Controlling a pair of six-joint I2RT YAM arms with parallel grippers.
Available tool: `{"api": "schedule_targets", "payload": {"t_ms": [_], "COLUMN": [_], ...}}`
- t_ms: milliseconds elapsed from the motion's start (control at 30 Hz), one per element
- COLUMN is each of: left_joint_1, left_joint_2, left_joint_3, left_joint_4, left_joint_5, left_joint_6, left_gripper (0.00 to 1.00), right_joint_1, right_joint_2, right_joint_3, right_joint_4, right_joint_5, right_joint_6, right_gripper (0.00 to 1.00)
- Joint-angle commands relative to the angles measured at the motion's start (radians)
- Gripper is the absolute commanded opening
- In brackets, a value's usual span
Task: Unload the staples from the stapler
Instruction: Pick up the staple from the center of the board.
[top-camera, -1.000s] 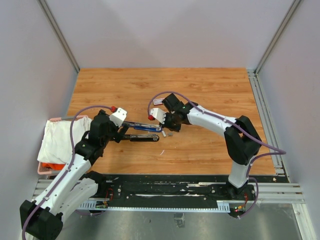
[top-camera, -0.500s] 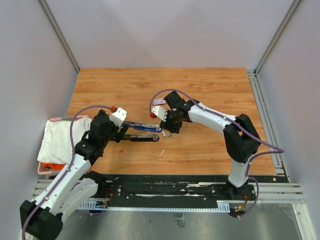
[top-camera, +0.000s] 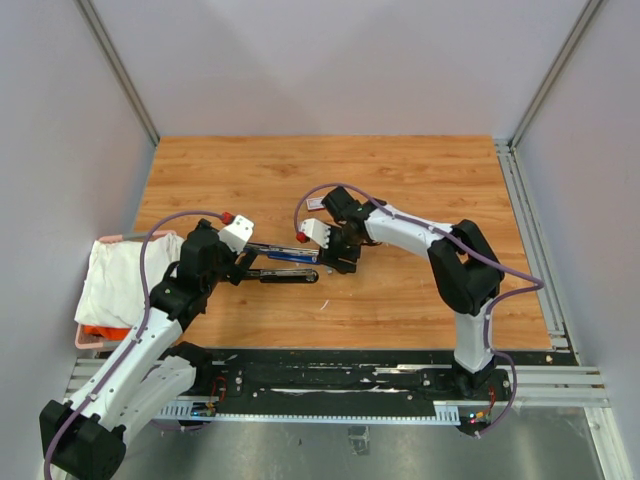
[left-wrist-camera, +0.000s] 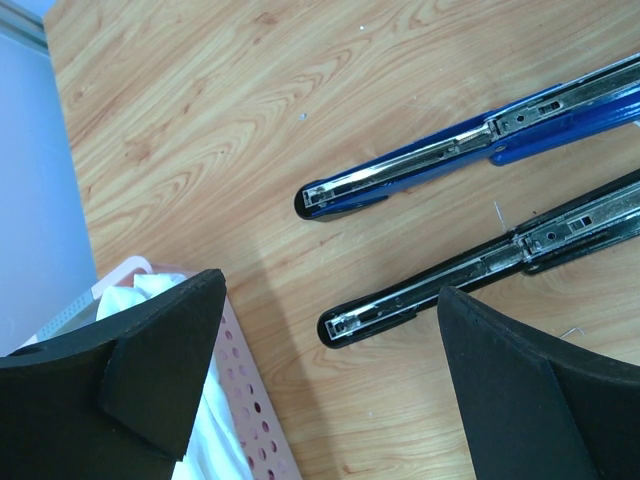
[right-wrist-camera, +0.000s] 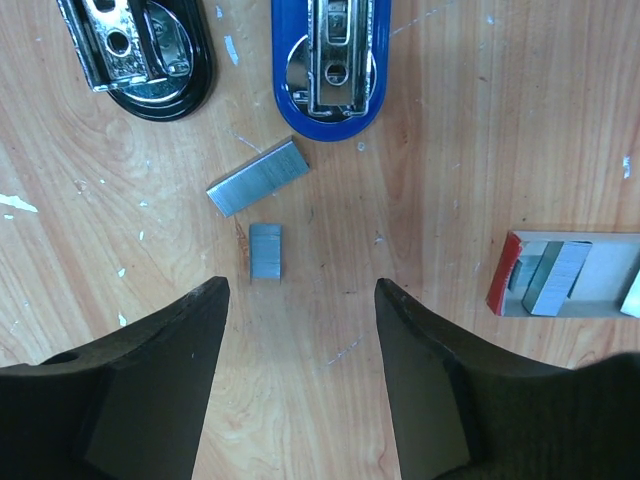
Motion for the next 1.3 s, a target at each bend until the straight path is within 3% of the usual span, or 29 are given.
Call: {"api": "schedule_targets", "payload": {"t_ms": [0,400,767,1267], "left_joint_1": [0.007,0.008,0.007,0.007], "left_joint_2": [0.003,0.002,-0.003,-0.002], "left_joint_3": [-0.009,-0.011,-0.010,-0.012], "left_joint_4": [0.033,0.035,0.034,0.034], "left_joint_5": [-0.013,-0.015,-0.013,-0.013], "left_joint_6": [0.008,0.008,0.008,0.009], "left_gripper": [0.98,0.98,0.98,0.98], "right_joint_1": [0.026,0.032,0.032,0.032], "right_joint_2": [0.020,0.070,0.082,0.041], "right_joint_3": [0.015,0.003,-0.004,0.006], "right_joint_4": [-0.019,0.021,0.012,0.013], "right_joint_5": [-0.014,0.029,0.025,0.021], "right_joint_6": [-0.008,0.021,0.019,0.027], "right_gripper": [0.62,0.58,0.34,0.25]}}
